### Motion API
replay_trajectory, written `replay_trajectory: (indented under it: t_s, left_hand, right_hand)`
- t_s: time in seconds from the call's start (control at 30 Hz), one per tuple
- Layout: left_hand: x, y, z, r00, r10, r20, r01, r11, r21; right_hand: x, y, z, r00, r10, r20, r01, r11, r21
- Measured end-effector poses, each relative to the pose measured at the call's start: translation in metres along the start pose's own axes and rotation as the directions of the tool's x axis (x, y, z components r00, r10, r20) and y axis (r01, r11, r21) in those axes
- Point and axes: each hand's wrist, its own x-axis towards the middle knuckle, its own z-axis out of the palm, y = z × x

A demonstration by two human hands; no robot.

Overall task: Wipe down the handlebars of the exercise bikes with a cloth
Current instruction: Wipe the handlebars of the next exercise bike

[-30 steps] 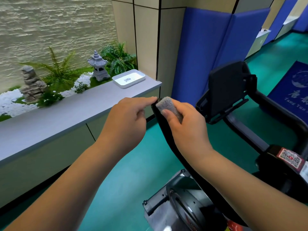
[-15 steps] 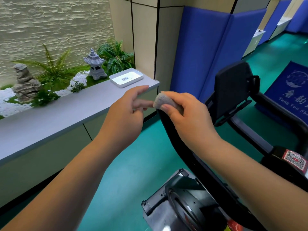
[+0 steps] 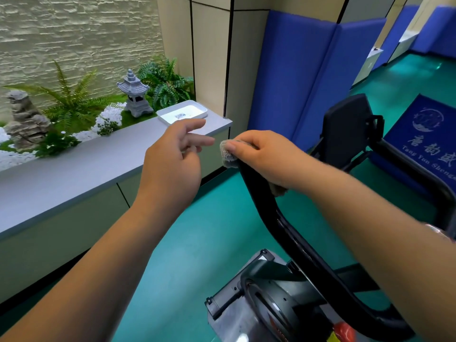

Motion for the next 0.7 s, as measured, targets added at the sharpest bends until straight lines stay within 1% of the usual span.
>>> replay_trajectory:
  t_s: [0.03, 0.1, 0.13, 0.17, 0.27, 0.43, 0.57, 0.63, 0.7]
  left_hand:
    - [0.000, -0.001, -0.001, 1.000, -0.002, 0.006, 0.002, 1.000, -0.006]
    - [-0.001, -0.001, -0.003, 0.999, 0.000, 0.044, 0.000, 1.000, -0.001]
    - [-0.002, -0.001, -0.003, 0.998, 0.006, 0.068, -0.007, 1.000, 0.013]
    - [-0.004, 0.000, -0.004, 0.996, 0.015, 0.092, -0.018, 0.999, 0.031]
    - [-0.008, 0.003, -0.002, 0.989, 0.037, 0.144, -0.047, 0.996, 0.071]
    - [-0.014, 0.010, 0.002, 0.973, 0.105, 0.204, -0.126, 0.988, 0.093]
    - [-0.015, 0.011, 0.006, 0.960, 0.150, 0.234, -0.182, 0.976, 0.118]
    - [-0.015, 0.013, 0.009, 0.958, 0.166, 0.233, -0.199, 0.972, 0.126]
    - [-0.016, 0.014, 0.011, 0.951, 0.205, 0.230, -0.240, 0.962, 0.135]
  right_hand:
    - [-0.005, 0.004, 0.008, 0.995, -0.003, -0.099, 0.010, 0.998, 0.068]
    - [-0.018, 0.012, 0.022, 0.952, 0.010, -0.306, 0.058, 0.976, 0.212]
    - [-0.025, 0.016, 0.027, 0.928, 0.030, -0.371, 0.074, 0.962, 0.264]
    - [-0.032, 0.019, 0.029, 0.914, 0.055, -0.401, 0.074, 0.951, 0.299]
    - [-0.052, 0.027, 0.033, 0.906, 0.112, -0.409, 0.019, 0.952, 0.305]
    - [-0.072, 0.040, 0.037, 0.922, 0.168, -0.350, -0.053, 0.948, 0.315]
    - [-0.053, 0.038, 0.036, 0.920, 0.172, -0.352, -0.021, 0.919, 0.393]
    - [-0.048, 0.040, 0.034, 0.939, 0.138, -0.316, 0.004, 0.911, 0.412]
    - [-0.055, 0.049, 0.032, 0.956, 0.130, -0.261, -0.011, 0.910, 0.414]
